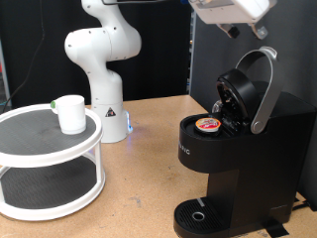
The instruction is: Make a cup of coffee with the keurig machine
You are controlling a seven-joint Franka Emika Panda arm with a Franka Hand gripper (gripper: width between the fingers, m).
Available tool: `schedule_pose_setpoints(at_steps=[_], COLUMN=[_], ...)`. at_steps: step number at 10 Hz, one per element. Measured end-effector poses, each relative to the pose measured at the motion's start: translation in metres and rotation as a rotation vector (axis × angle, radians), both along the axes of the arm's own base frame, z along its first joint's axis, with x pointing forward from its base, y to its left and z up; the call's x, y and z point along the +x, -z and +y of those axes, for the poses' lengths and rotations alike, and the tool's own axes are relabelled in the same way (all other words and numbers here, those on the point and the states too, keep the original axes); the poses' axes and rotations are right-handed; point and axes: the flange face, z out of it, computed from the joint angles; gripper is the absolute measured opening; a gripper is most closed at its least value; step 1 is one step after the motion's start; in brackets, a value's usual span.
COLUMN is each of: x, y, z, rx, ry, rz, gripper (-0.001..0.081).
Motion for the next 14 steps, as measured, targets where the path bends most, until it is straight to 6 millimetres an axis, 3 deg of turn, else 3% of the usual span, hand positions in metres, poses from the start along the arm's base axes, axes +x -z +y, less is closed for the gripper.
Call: schedule_pose_setpoints(at_steps=[3,4,5,6,7,8,9,10,11,14], x=[-0.004,-0.006,-0.007,-0.007,-0.006,-0.005,-0.003,0.0,0.001,0.002], y=[-0.004,-0.004,-0.002,0.0,0.003,0.007,0.011,0.014,0.015,0.015], z=[0.031,0.039,0.045,0.049,0.053,0.056,0.058,0.06,0.063,0.064], rx=[-0.009,-0.014,-0.018,-0.023,-0.033,-0.044,-0.052,-0.055,-0.056,-0.055], ry=[0.015,0.015,0.013,0.015,0.015,0.018,0.023,0.028,0.03,0.032], rz=[-0.007,-0.003,0.003,0.008,0.013,0.016,0.015,0.012,0.007,0.002], gripper=[0.0778,0.0595,0.0595,0.0412,0.0412,0.0276,0.0276,0.0083,0.0026,0.0006])
